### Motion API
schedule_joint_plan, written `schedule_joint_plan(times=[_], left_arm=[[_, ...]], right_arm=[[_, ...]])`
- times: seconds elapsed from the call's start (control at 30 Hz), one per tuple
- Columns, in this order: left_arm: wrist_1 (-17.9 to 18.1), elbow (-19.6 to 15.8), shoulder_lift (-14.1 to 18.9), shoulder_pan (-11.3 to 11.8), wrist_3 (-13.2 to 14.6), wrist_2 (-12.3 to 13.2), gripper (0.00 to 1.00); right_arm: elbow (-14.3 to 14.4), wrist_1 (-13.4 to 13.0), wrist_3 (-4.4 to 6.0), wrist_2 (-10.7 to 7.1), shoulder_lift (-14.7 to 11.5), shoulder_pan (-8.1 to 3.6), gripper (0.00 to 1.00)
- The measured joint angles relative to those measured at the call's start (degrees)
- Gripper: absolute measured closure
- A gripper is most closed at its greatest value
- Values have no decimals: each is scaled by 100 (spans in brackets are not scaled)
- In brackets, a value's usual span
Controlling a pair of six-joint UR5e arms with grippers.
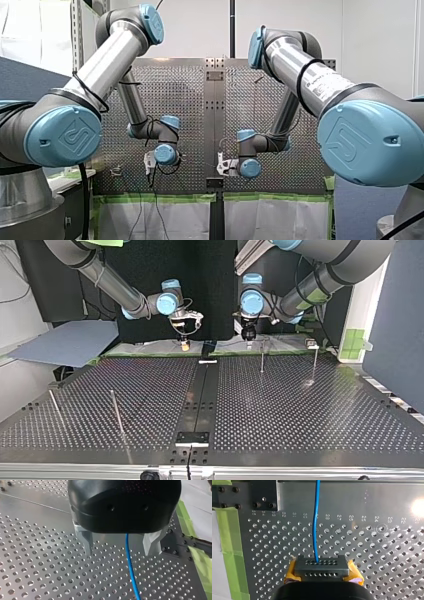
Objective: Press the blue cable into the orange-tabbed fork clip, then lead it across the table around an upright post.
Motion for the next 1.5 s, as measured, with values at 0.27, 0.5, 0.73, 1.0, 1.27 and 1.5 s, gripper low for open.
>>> schedule_joint_plan(times=[0.27, 0.5, 0.73, 1.0, 1.27, 1.5], left_arm=[[-75, 40, -1, 14, 53, 10, 0], [-93, 85, -3, 20, 58, 15, 0], [-93, 87, -3, 22, 58, -13, 0], [-92, 113, -18, -18, 76, -112, 0], [-166, 237, -281, 1, 171, -66, 0], [-254, 462, -324, -15, 154, -92, 0]], right_arm=[[4, 8, -1, -3, 3, 0, 100], [5, 9, -1, -4, 8, 0, 100], [5, 16, -1, -4, 11, 1, 100], [6, 16, 0, -3, 13, 0, 100], [5, 36, 1, -4, 13, 12, 100], [5, 83, -1, -4, 13, 14, 100]])
